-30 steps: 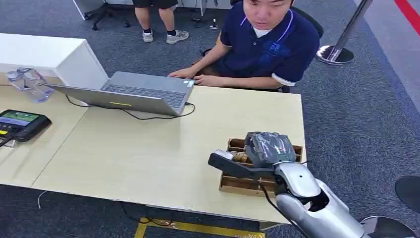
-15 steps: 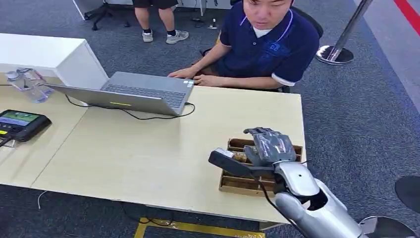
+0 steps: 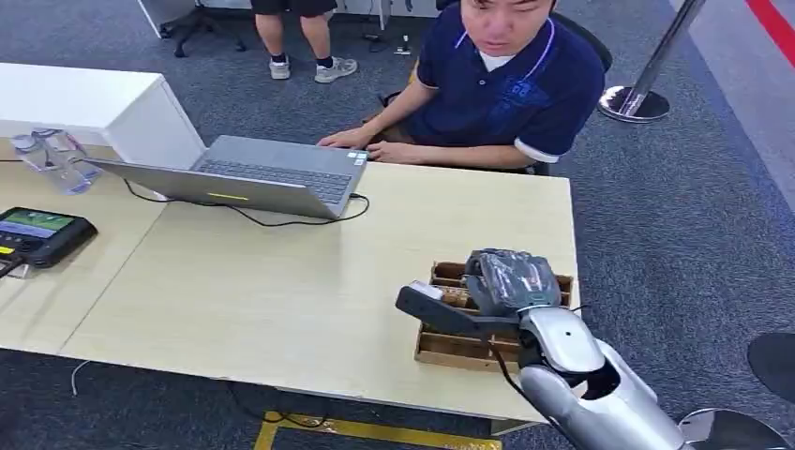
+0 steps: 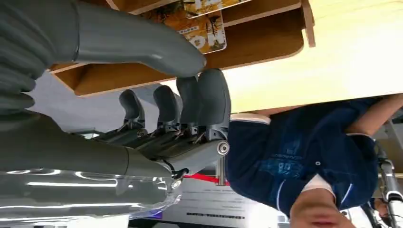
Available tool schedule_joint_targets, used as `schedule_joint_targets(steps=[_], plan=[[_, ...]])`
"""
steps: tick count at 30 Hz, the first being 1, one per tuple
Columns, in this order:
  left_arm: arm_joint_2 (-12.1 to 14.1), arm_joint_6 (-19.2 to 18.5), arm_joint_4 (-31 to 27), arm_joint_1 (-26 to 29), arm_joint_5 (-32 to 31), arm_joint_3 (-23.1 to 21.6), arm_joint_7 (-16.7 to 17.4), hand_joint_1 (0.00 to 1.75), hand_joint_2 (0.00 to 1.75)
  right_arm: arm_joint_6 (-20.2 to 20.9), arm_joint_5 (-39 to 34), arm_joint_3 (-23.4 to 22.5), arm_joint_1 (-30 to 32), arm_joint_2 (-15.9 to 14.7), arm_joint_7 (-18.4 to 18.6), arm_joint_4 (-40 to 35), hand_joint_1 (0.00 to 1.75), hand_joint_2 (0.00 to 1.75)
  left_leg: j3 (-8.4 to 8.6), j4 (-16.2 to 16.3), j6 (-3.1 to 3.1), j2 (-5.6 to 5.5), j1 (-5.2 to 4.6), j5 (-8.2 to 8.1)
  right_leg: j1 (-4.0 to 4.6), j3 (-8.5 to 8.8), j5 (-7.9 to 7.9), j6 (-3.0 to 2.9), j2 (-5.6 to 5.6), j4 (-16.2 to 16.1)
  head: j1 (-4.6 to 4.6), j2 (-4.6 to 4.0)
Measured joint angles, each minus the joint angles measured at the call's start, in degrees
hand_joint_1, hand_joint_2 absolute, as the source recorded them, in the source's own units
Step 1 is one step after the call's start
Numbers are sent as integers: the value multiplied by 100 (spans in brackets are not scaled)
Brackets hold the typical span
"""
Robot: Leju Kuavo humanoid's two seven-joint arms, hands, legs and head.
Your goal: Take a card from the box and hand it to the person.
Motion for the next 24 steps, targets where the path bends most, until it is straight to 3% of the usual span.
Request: schedule_joint_targets(steps=[5, 8, 11, 12, 13, 18, 24], plan=[[0, 0, 0, 0, 0, 0, 2, 0, 0, 2, 4, -13, 16, 2, 0, 0, 115, 175, 0, 0, 0, 0, 0, 0, 0, 0, 0, 0, 0, 0, 0, 0], [0, 0, 0, 0, 0, 0, 9, 0, 0, 22, 9, -50, 26, 18, 0, 2, 93, 175, 0, 0, 0, 0, 0, 0, 0, 0, 0, 0, 0, 0, 0, 0], [0, 0, 0, 0, -2, 0, 11, 0, 0, 33, 17, -79, 34, 55, -2, 22, 82, 175, 0, 0, 0, 0, 0, 0, 0, 0, 0, 0, 0, 0, -2, 0], [0, 0, 0, 1, 0, 0, 13, 0, 0, 33, 18, -85, 35, 61, 0, 33, 82, 175, 0, 0, 0, 0, 0, 0, 0, 0, 0, 0, 0, 0, 0, 0], [0, 0, 0, 1, 0, 0, 13, 0, 0, 33, 17, -85, 36, 63, -2, 35, 93, 175, 0, 0, 0, 0, 0, 0, 0, 0, 0, 0, 0, 0, 0, 0], [0, 0, 0, 1, 0, 0, 13, 0, 0, 33, 17, -98, 36, 66, 0, 46, 91, 175, 0, 0, 0, 0, 0, 0, 0, 0, 0, 0, 0, 0, 0, 0], [0, -2, 0, 1, 0, 0, 17, 0, 0, 35, 17, -122, 36, 66, 0, 46, 108, 175, 0, 0, 0, 0, 0, 0, 0, 0, 0, 0, 0, 0, -2, 0]])
